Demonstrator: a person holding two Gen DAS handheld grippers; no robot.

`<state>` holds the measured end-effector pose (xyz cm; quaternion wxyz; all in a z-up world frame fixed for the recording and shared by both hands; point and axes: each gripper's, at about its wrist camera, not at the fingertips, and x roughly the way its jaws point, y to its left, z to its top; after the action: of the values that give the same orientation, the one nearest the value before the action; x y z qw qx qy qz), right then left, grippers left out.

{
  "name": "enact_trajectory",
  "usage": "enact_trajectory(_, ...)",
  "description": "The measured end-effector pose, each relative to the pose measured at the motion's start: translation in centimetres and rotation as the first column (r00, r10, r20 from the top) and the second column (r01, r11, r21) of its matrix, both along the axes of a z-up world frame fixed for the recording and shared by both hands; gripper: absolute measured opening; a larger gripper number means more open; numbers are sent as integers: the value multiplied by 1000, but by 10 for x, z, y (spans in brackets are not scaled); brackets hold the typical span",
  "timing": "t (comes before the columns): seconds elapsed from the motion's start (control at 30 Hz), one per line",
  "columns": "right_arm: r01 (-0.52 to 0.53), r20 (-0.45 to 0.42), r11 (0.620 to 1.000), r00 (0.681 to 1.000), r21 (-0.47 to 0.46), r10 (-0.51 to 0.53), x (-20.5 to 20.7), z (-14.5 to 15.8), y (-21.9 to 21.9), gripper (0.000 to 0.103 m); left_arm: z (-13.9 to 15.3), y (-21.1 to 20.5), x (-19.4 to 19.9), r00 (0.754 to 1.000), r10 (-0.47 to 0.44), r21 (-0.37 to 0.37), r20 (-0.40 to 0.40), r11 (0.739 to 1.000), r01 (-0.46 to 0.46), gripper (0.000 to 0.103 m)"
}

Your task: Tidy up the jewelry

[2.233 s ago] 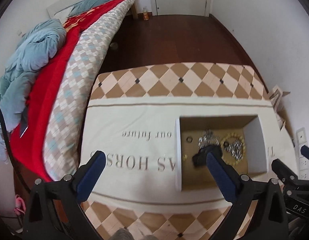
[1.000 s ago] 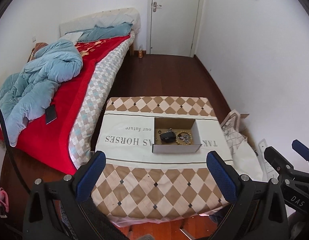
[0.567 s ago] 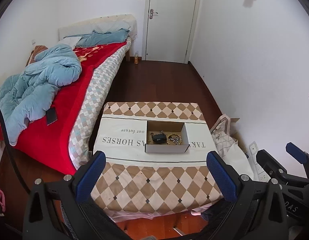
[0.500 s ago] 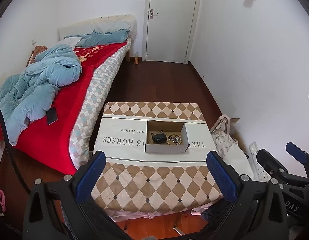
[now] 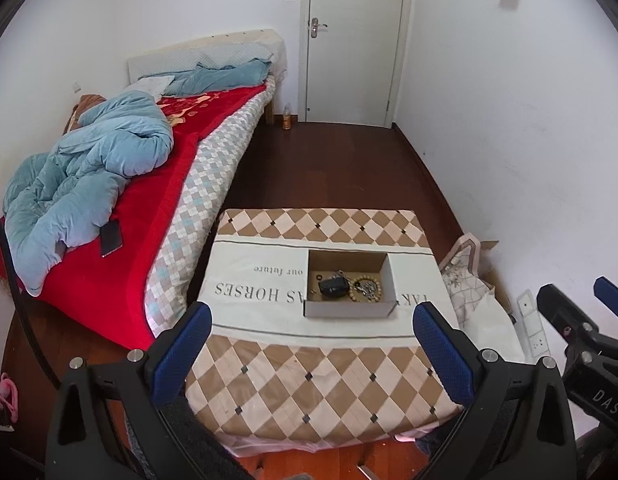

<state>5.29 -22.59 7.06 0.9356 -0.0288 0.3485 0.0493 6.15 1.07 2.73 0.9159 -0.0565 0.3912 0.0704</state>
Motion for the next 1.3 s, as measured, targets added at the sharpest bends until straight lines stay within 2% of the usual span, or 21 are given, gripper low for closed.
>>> enact_trajectory(0.3,28,-23,999,999,-39,-29,50,-18,5,103,-12,5,41,999,10,11,-34,1000,-9,103)
enact_trajectory(0.67,-28,-112,999,993,-31,24,98,-48,26,103,-32,17,72,996,38,4,-86,999,-37,103)
enact_trajectory(1.0,-43,-142,999,989,-24,39,108,-57,32,103,-41,25,79,992,49,17,-116,999,-47,103)
enact_trajectory(1.3,-45,-149,999,988,-30,40,108,-57,32,103,-40,26,80,993,48,28,-112,999,-45,103)
